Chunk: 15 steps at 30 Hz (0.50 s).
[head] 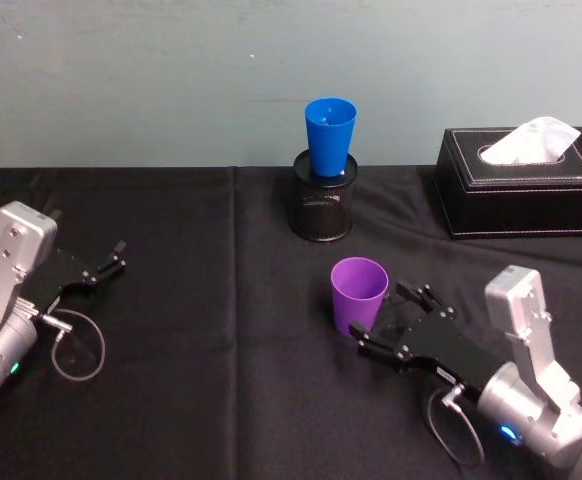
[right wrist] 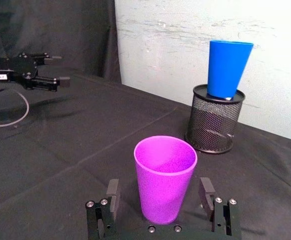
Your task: Pick up one cup with a gripper and tap it against the other cup.
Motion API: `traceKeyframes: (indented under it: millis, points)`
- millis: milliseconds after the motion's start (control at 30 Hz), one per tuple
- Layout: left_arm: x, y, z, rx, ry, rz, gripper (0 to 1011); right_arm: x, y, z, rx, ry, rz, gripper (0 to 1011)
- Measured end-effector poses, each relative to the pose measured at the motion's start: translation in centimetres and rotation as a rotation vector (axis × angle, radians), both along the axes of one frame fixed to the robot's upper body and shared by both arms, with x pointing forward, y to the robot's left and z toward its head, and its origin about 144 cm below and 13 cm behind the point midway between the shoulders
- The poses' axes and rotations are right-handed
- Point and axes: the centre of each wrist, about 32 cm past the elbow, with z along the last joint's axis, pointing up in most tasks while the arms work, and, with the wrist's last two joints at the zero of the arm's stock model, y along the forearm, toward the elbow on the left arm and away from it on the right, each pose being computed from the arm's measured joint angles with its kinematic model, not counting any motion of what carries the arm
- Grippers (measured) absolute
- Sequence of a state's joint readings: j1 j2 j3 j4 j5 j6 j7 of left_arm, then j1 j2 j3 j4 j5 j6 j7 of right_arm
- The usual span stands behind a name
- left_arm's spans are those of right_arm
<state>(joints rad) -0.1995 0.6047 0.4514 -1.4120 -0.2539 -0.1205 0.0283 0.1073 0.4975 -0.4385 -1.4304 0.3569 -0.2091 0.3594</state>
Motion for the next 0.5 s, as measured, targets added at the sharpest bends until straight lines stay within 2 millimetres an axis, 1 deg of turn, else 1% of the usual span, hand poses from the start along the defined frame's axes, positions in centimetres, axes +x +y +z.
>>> traceKeyframes:
  millis: [333, 500]
  points:
    - [0.0, 0.0, 0.0, 0.0, 0.0, 0.0, 1000, 2.3, 1.5, 0.1, 0.011, 0.011, -0.01, 1003]
    - [0.0, 0.0, 0.0, 0.0, 0.0, 0.0, 1000, 3.0, 1.8, 0.0, 0.016, 0.016, -0.021, 1003]
